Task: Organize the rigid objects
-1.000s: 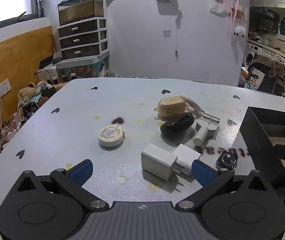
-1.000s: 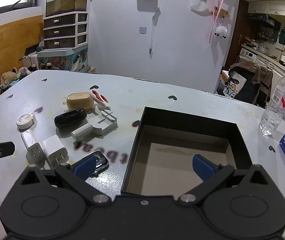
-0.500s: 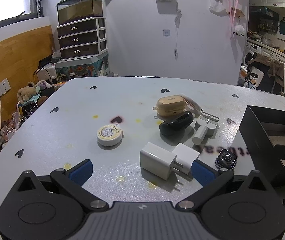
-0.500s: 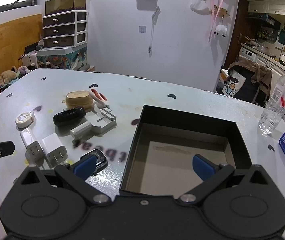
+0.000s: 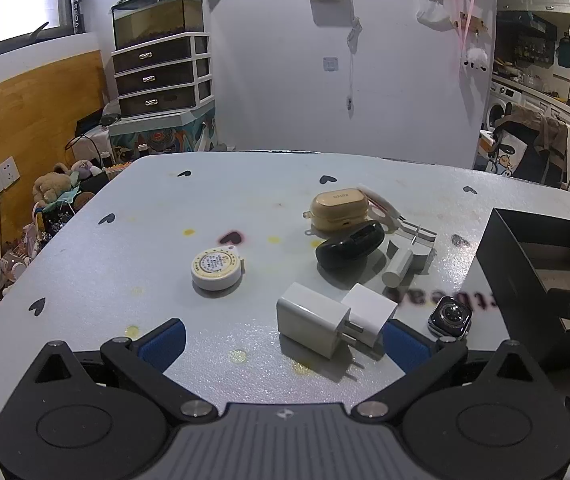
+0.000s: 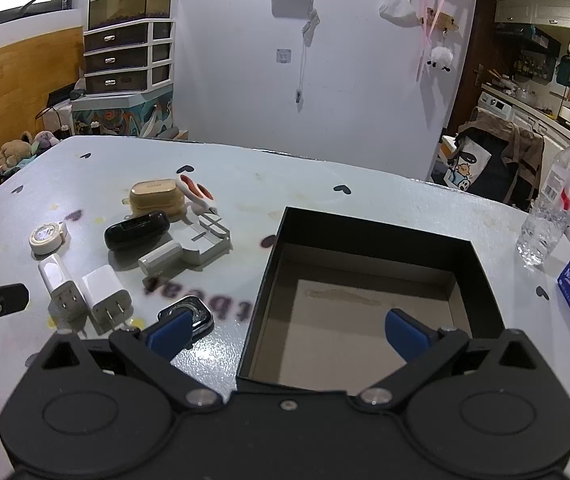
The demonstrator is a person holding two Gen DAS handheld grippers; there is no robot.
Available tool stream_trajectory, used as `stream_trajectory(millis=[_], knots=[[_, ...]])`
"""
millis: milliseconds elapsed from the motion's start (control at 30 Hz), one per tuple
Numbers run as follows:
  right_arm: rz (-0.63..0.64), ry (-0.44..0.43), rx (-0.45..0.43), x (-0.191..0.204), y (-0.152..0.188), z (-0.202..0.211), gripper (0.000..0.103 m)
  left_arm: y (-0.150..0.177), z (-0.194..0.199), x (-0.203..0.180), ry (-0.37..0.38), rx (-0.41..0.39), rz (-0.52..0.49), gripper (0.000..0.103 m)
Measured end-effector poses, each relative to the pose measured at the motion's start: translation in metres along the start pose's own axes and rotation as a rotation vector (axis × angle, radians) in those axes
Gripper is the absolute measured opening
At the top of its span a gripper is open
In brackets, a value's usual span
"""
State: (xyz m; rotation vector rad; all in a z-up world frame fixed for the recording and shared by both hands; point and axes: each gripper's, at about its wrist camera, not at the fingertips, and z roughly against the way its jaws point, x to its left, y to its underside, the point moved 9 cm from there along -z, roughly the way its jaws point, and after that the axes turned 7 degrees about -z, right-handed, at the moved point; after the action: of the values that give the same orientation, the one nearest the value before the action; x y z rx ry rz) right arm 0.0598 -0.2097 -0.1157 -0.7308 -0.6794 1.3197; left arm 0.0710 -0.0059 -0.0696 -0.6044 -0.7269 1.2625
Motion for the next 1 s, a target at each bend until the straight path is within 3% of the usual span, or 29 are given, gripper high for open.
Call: stream_trajectory(millis=[1000], knots=[[0.003, 0.004, 0.011, -0.0011, 0.0022, -0.0015, 0.103, 0.0005, -0.0007, -0.0021, 0.001, 0.002, 0.0, 0.103]])
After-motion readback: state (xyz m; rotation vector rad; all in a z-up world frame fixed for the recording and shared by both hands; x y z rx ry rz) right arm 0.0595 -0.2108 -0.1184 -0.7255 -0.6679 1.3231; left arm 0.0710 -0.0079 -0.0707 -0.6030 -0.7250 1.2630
